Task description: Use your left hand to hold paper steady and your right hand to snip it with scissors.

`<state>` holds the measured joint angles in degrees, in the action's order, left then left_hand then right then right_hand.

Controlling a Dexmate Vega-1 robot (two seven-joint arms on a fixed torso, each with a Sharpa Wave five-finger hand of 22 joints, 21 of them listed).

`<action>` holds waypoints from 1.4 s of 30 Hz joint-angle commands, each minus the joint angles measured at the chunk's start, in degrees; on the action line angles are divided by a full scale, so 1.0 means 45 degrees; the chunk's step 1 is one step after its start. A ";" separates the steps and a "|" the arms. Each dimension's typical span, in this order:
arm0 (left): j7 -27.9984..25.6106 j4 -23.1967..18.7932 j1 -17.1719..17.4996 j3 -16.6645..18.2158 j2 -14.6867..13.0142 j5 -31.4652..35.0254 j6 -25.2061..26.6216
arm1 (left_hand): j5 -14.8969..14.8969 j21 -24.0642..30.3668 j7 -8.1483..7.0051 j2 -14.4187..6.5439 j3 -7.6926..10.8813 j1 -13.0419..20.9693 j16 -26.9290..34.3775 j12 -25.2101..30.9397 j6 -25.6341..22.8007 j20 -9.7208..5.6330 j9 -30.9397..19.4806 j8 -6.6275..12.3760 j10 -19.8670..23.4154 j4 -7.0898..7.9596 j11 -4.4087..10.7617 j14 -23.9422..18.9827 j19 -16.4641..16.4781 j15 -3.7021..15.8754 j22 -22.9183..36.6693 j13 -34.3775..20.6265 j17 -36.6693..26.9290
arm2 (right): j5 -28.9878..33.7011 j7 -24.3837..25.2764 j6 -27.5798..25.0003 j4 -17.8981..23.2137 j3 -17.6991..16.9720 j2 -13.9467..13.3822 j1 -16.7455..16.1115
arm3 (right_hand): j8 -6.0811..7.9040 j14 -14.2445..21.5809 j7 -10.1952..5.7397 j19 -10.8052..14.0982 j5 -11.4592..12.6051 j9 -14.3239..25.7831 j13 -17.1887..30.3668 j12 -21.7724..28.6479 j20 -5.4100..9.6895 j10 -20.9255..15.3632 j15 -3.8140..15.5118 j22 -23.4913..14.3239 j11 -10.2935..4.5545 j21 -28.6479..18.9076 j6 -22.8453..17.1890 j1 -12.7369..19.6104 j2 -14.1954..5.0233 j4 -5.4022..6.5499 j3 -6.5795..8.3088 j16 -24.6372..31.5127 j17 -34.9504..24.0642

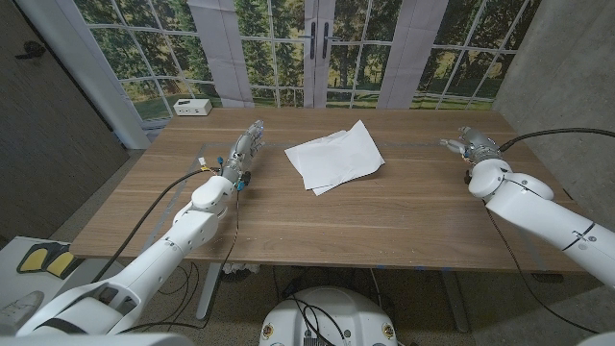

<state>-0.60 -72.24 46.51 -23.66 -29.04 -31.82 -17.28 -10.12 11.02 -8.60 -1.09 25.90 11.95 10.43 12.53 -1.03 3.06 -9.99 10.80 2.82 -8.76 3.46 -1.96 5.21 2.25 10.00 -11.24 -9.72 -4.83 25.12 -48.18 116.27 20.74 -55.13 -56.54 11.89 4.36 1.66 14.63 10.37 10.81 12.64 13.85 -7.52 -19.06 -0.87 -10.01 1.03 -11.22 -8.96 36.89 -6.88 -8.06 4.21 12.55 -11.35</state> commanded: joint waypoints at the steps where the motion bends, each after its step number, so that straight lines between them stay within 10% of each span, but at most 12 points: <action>1: -0.0044 0.0025 -0.0002 -0.0015 0.0028 0.0005 0.0045 | -0.0001 0.0041 -0.0057 0.0065 -0.0048 0.0099 0.0019 0.0002 -0.0063 -0.0080 -0.0075 0.0006 0.0048 0.0060 -0.0013 -0.0132 0.0053 0.0438 0.0025 -0.0035 -0.0051 | -0.0093 0.0388 -0.0695 0.0062 0.0051 0.0079 0.0071 | 0.0141 -0.0060 -0.0129 -0.0099 -0.0016 0.0063 0.0068 -0.0079 -0.0034 0.0243 -0.0195 -0.0021 0.0037 0.0041 -0.0362 0.0096 0.0032 -0.0022 0.0058 -0.0029 -0.0042; 13: -0.0050 -0.0025 0.0033 -0.0019 0.0010 0.0009 0.0048 | -0.0002 0.0039 -0.0062 0.0060 -0.0053 0.0104 0.0017 0.0001 -0.0058 -0.0069 -0.0076 -0.0002 0.0062 0.0070 0.0038 -0.0138 0.0052 0.0436 0.0025 -0.0037 -0.0052 | -0.0280 0.0744 -0.1193 0.0142 -0.0122 0.0184 -0.0054 | 0.0623 -0.0535 -0.0328 -0.0289 -0.0019 0.0130 0.0084 -0.0377 0.0015 0.0922 -0.0372 -0.0028 0.0204 0.0054 -0.1927 0.0065 0.0042 0.0024 0.0118 -0.0158 -0.0092; 20: 0.0050 -0.0028 0.0035 -0.0046 0.0004 0.0001 0.0012 | -0.0002 0.0036 -0.0075 0.0058 -0.0057 0.0106 0.0021 0.0007 -0.0068 -0.0050 -0.0076 -0.0001 0.0085 0.0074 0.0041 -0.0152 0.0047 0.0438 0.0025 -0.0038 -0.0053 | -0.0388 0.1047 -0.1590 0.0270 -0.0337 0.0208 -0.0276 | 0.1016 -0.0444 0.0491 -0.0255 -0.0021 0.0152 0.0058 -0.0310 -0.0003 0.0749 -0.0388 -0.0027 0.0355 -0.0002 -0.3437 0.0090 0.0065 0.0016 0.0179 -0.0070 -0.0099; 42: 0.0060 -0.0150 0.0132 -0.0017 -0.0033 -0.0040 -0.0003 | -0.0001 0.0035 -0.0061 0.0070 -0.0077 0.0107 0.0022 -0.0005 -0.0084 -0.0033 -0.0077 -0.0004 0.0087 0.0085 0.0043 -0.0178 0.0052 0.0435 0.0026 -0.0041 -0.0054 | -0.0621 0.1319 -0.2406 0.0553 -0.0473 0.0116 -0.0429 | 0.0554 -0.0762 0.0787 -0.0825 -0.0014 0.0134 -0.0017 -0.0530 -0.0429 0.1363 -0.0262 -0.0006 0.0620 0.0138 -0.3116 0.0260 0.0175 -0.0059 0.0281 -0.0189 -0.0073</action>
<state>-0.39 -72.63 46.89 -23.82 -29.06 -31.90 -17.12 -10.12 11.02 -8.80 -1.09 25.66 11.95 10.43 12.53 -1.22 3.06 -10.28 10.80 2.82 -8.53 3.46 -2.27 5.21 1.94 9.99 -11.33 -9.72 -6.85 30.95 -57.85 118.34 19.14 -54.22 -58.03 14.59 1.39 5.13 10.93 10.37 11.34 12.50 11.65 -9.53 -13.48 -1.75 -9.85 3.79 -10.56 -23.02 37.50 -6.27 -8.14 5.24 11.82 -11.60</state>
